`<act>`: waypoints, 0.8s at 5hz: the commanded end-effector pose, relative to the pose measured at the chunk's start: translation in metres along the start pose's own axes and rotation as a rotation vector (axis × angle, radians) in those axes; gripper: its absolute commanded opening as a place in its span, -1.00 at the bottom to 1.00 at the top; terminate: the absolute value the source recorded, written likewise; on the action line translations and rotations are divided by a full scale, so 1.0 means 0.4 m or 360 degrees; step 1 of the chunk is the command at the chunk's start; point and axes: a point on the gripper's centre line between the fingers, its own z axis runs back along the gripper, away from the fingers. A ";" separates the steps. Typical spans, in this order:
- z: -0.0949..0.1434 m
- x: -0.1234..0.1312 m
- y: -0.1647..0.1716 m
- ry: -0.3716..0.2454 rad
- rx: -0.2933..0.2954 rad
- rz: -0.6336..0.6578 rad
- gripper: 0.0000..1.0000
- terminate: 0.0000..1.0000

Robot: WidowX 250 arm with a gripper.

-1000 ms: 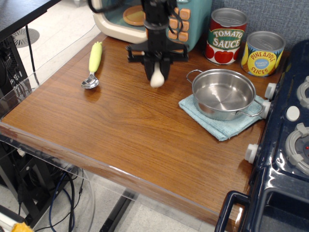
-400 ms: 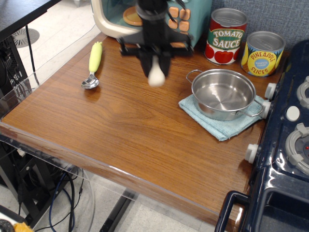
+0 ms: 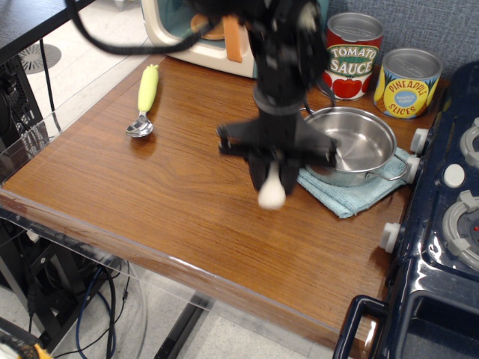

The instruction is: Move the white object from the microwave to the bottom right table edge

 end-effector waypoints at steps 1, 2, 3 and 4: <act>-0.015 -0.068 -0.072 -0.0009 -0.0048 -0.0241 -1.00 -1.00; -0.039 -0.087 -0.088 0.0046 -0.0021 -0.0320 -1.00 -1.00; -0.048 -0.088 -0.086 0.0110 -0.0021 -0.0319 -1.00 -1.00; -0.044 -0.079 -0.077 0.0099 -0.0029 -0.0280 1.00 -1.00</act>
